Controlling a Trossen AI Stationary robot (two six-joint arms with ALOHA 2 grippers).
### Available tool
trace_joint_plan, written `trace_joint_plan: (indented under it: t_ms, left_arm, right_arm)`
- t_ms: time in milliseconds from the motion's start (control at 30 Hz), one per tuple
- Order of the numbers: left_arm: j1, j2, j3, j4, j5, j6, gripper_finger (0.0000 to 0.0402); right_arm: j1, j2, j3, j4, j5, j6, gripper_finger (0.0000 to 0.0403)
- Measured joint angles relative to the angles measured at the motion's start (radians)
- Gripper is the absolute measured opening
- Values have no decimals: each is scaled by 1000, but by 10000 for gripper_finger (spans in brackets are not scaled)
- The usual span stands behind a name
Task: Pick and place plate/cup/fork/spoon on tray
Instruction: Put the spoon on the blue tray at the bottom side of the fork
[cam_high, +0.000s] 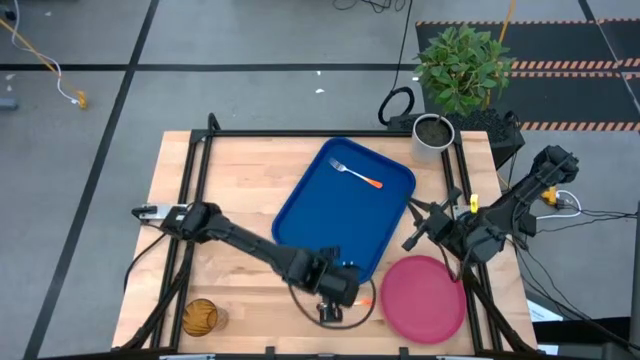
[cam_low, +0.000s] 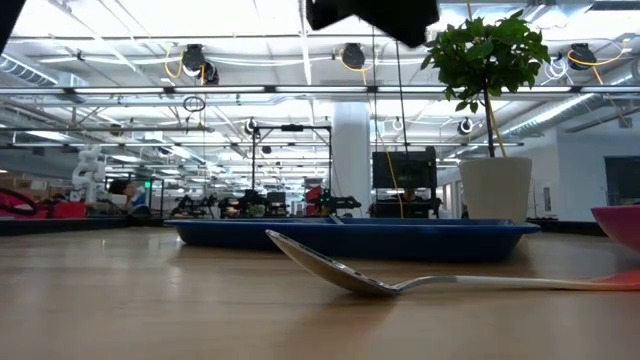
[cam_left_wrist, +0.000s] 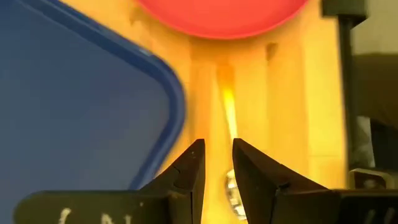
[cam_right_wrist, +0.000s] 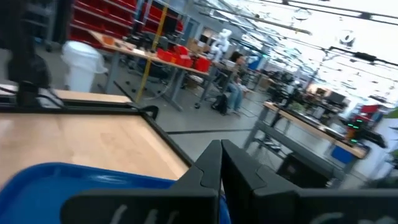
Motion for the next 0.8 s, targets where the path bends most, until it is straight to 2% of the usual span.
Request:
trace_joint_plan:
  t_ms: [233, 433, 633, 800]
  left_arm:
    - [-40, 77, 1, 33, -21, -99, 86]
    - [-36, 138, -1, 34, -53, -99, 86]
    - [-41, 177, -1, 65, 9, -107, 86]
    - [-54, 172, 0, 75, 13, -133, 86]
  right_arm:
    - [104, 10, 0, -1, -2, 42, 0]
    - [180, 23, 0, 0, -2, 78, 0]
    - [254, 26, 0, 0, 0, 114, 0]
    - [297, 26, 0, -1, 6, 139, 0]
